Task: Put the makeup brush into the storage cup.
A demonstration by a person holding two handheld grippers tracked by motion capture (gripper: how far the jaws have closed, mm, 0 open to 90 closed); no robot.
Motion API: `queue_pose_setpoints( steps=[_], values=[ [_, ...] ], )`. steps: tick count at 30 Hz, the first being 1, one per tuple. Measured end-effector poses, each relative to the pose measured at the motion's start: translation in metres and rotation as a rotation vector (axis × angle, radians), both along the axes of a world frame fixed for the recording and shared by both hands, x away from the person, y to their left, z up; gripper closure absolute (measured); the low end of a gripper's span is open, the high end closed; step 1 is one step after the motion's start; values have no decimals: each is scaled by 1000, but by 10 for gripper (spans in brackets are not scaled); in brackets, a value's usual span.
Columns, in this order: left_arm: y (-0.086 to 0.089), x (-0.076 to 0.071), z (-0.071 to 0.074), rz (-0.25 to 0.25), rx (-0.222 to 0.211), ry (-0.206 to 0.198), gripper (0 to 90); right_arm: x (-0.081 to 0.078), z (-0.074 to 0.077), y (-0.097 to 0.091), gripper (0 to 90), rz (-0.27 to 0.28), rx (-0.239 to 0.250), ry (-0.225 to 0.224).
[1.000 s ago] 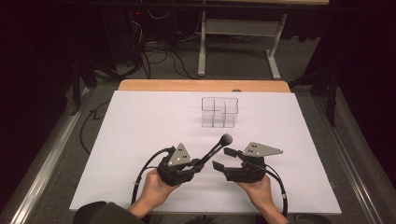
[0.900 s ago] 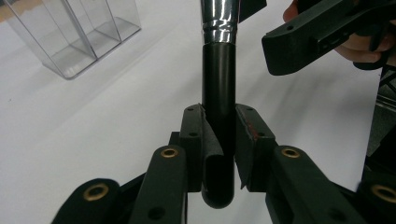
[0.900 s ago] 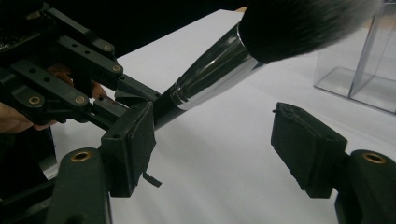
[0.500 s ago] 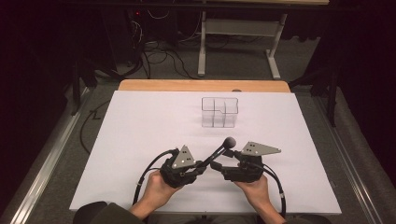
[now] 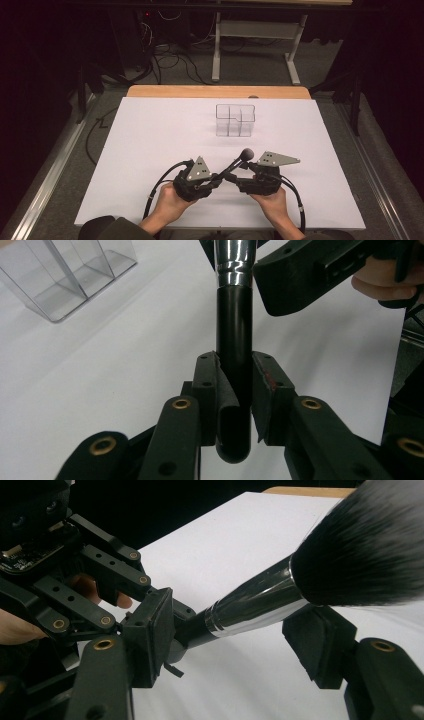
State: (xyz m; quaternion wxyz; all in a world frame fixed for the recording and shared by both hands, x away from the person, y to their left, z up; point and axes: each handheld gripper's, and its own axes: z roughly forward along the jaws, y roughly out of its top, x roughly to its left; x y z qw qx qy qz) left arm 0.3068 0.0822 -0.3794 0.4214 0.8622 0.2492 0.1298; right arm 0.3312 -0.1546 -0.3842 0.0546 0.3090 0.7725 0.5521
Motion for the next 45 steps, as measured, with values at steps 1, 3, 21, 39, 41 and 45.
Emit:
queue_pose_setpoints(
  steps=[1, 3, 21, 39, 41, 45],
  values=[
    [0, 0, 0, 0, 1, 0, 742, 0, 0, 0, 399, -1, 3, 1],
    [0, 0, 0, -3, 1, 2, 742, 0, 0, -1, 405, -4, 7, 4],
    [-2, 0, -2, -10, 23, 4, 742, 1, 1, -3, 507, -6, 49, 30],
    [-5, 1, -5, -21, 48, 0, 741, 1, 2, -4, 618, 18, 74, 46],
    [-6, 1, -5, -25, 51, -1, 742, 2, 2, -5, 645, 25, 78, 48],
    [-6, 1, -5, -27, 54, -3, 741, 2, 3, -6, 676, 32, 86, 50]
  ],
)
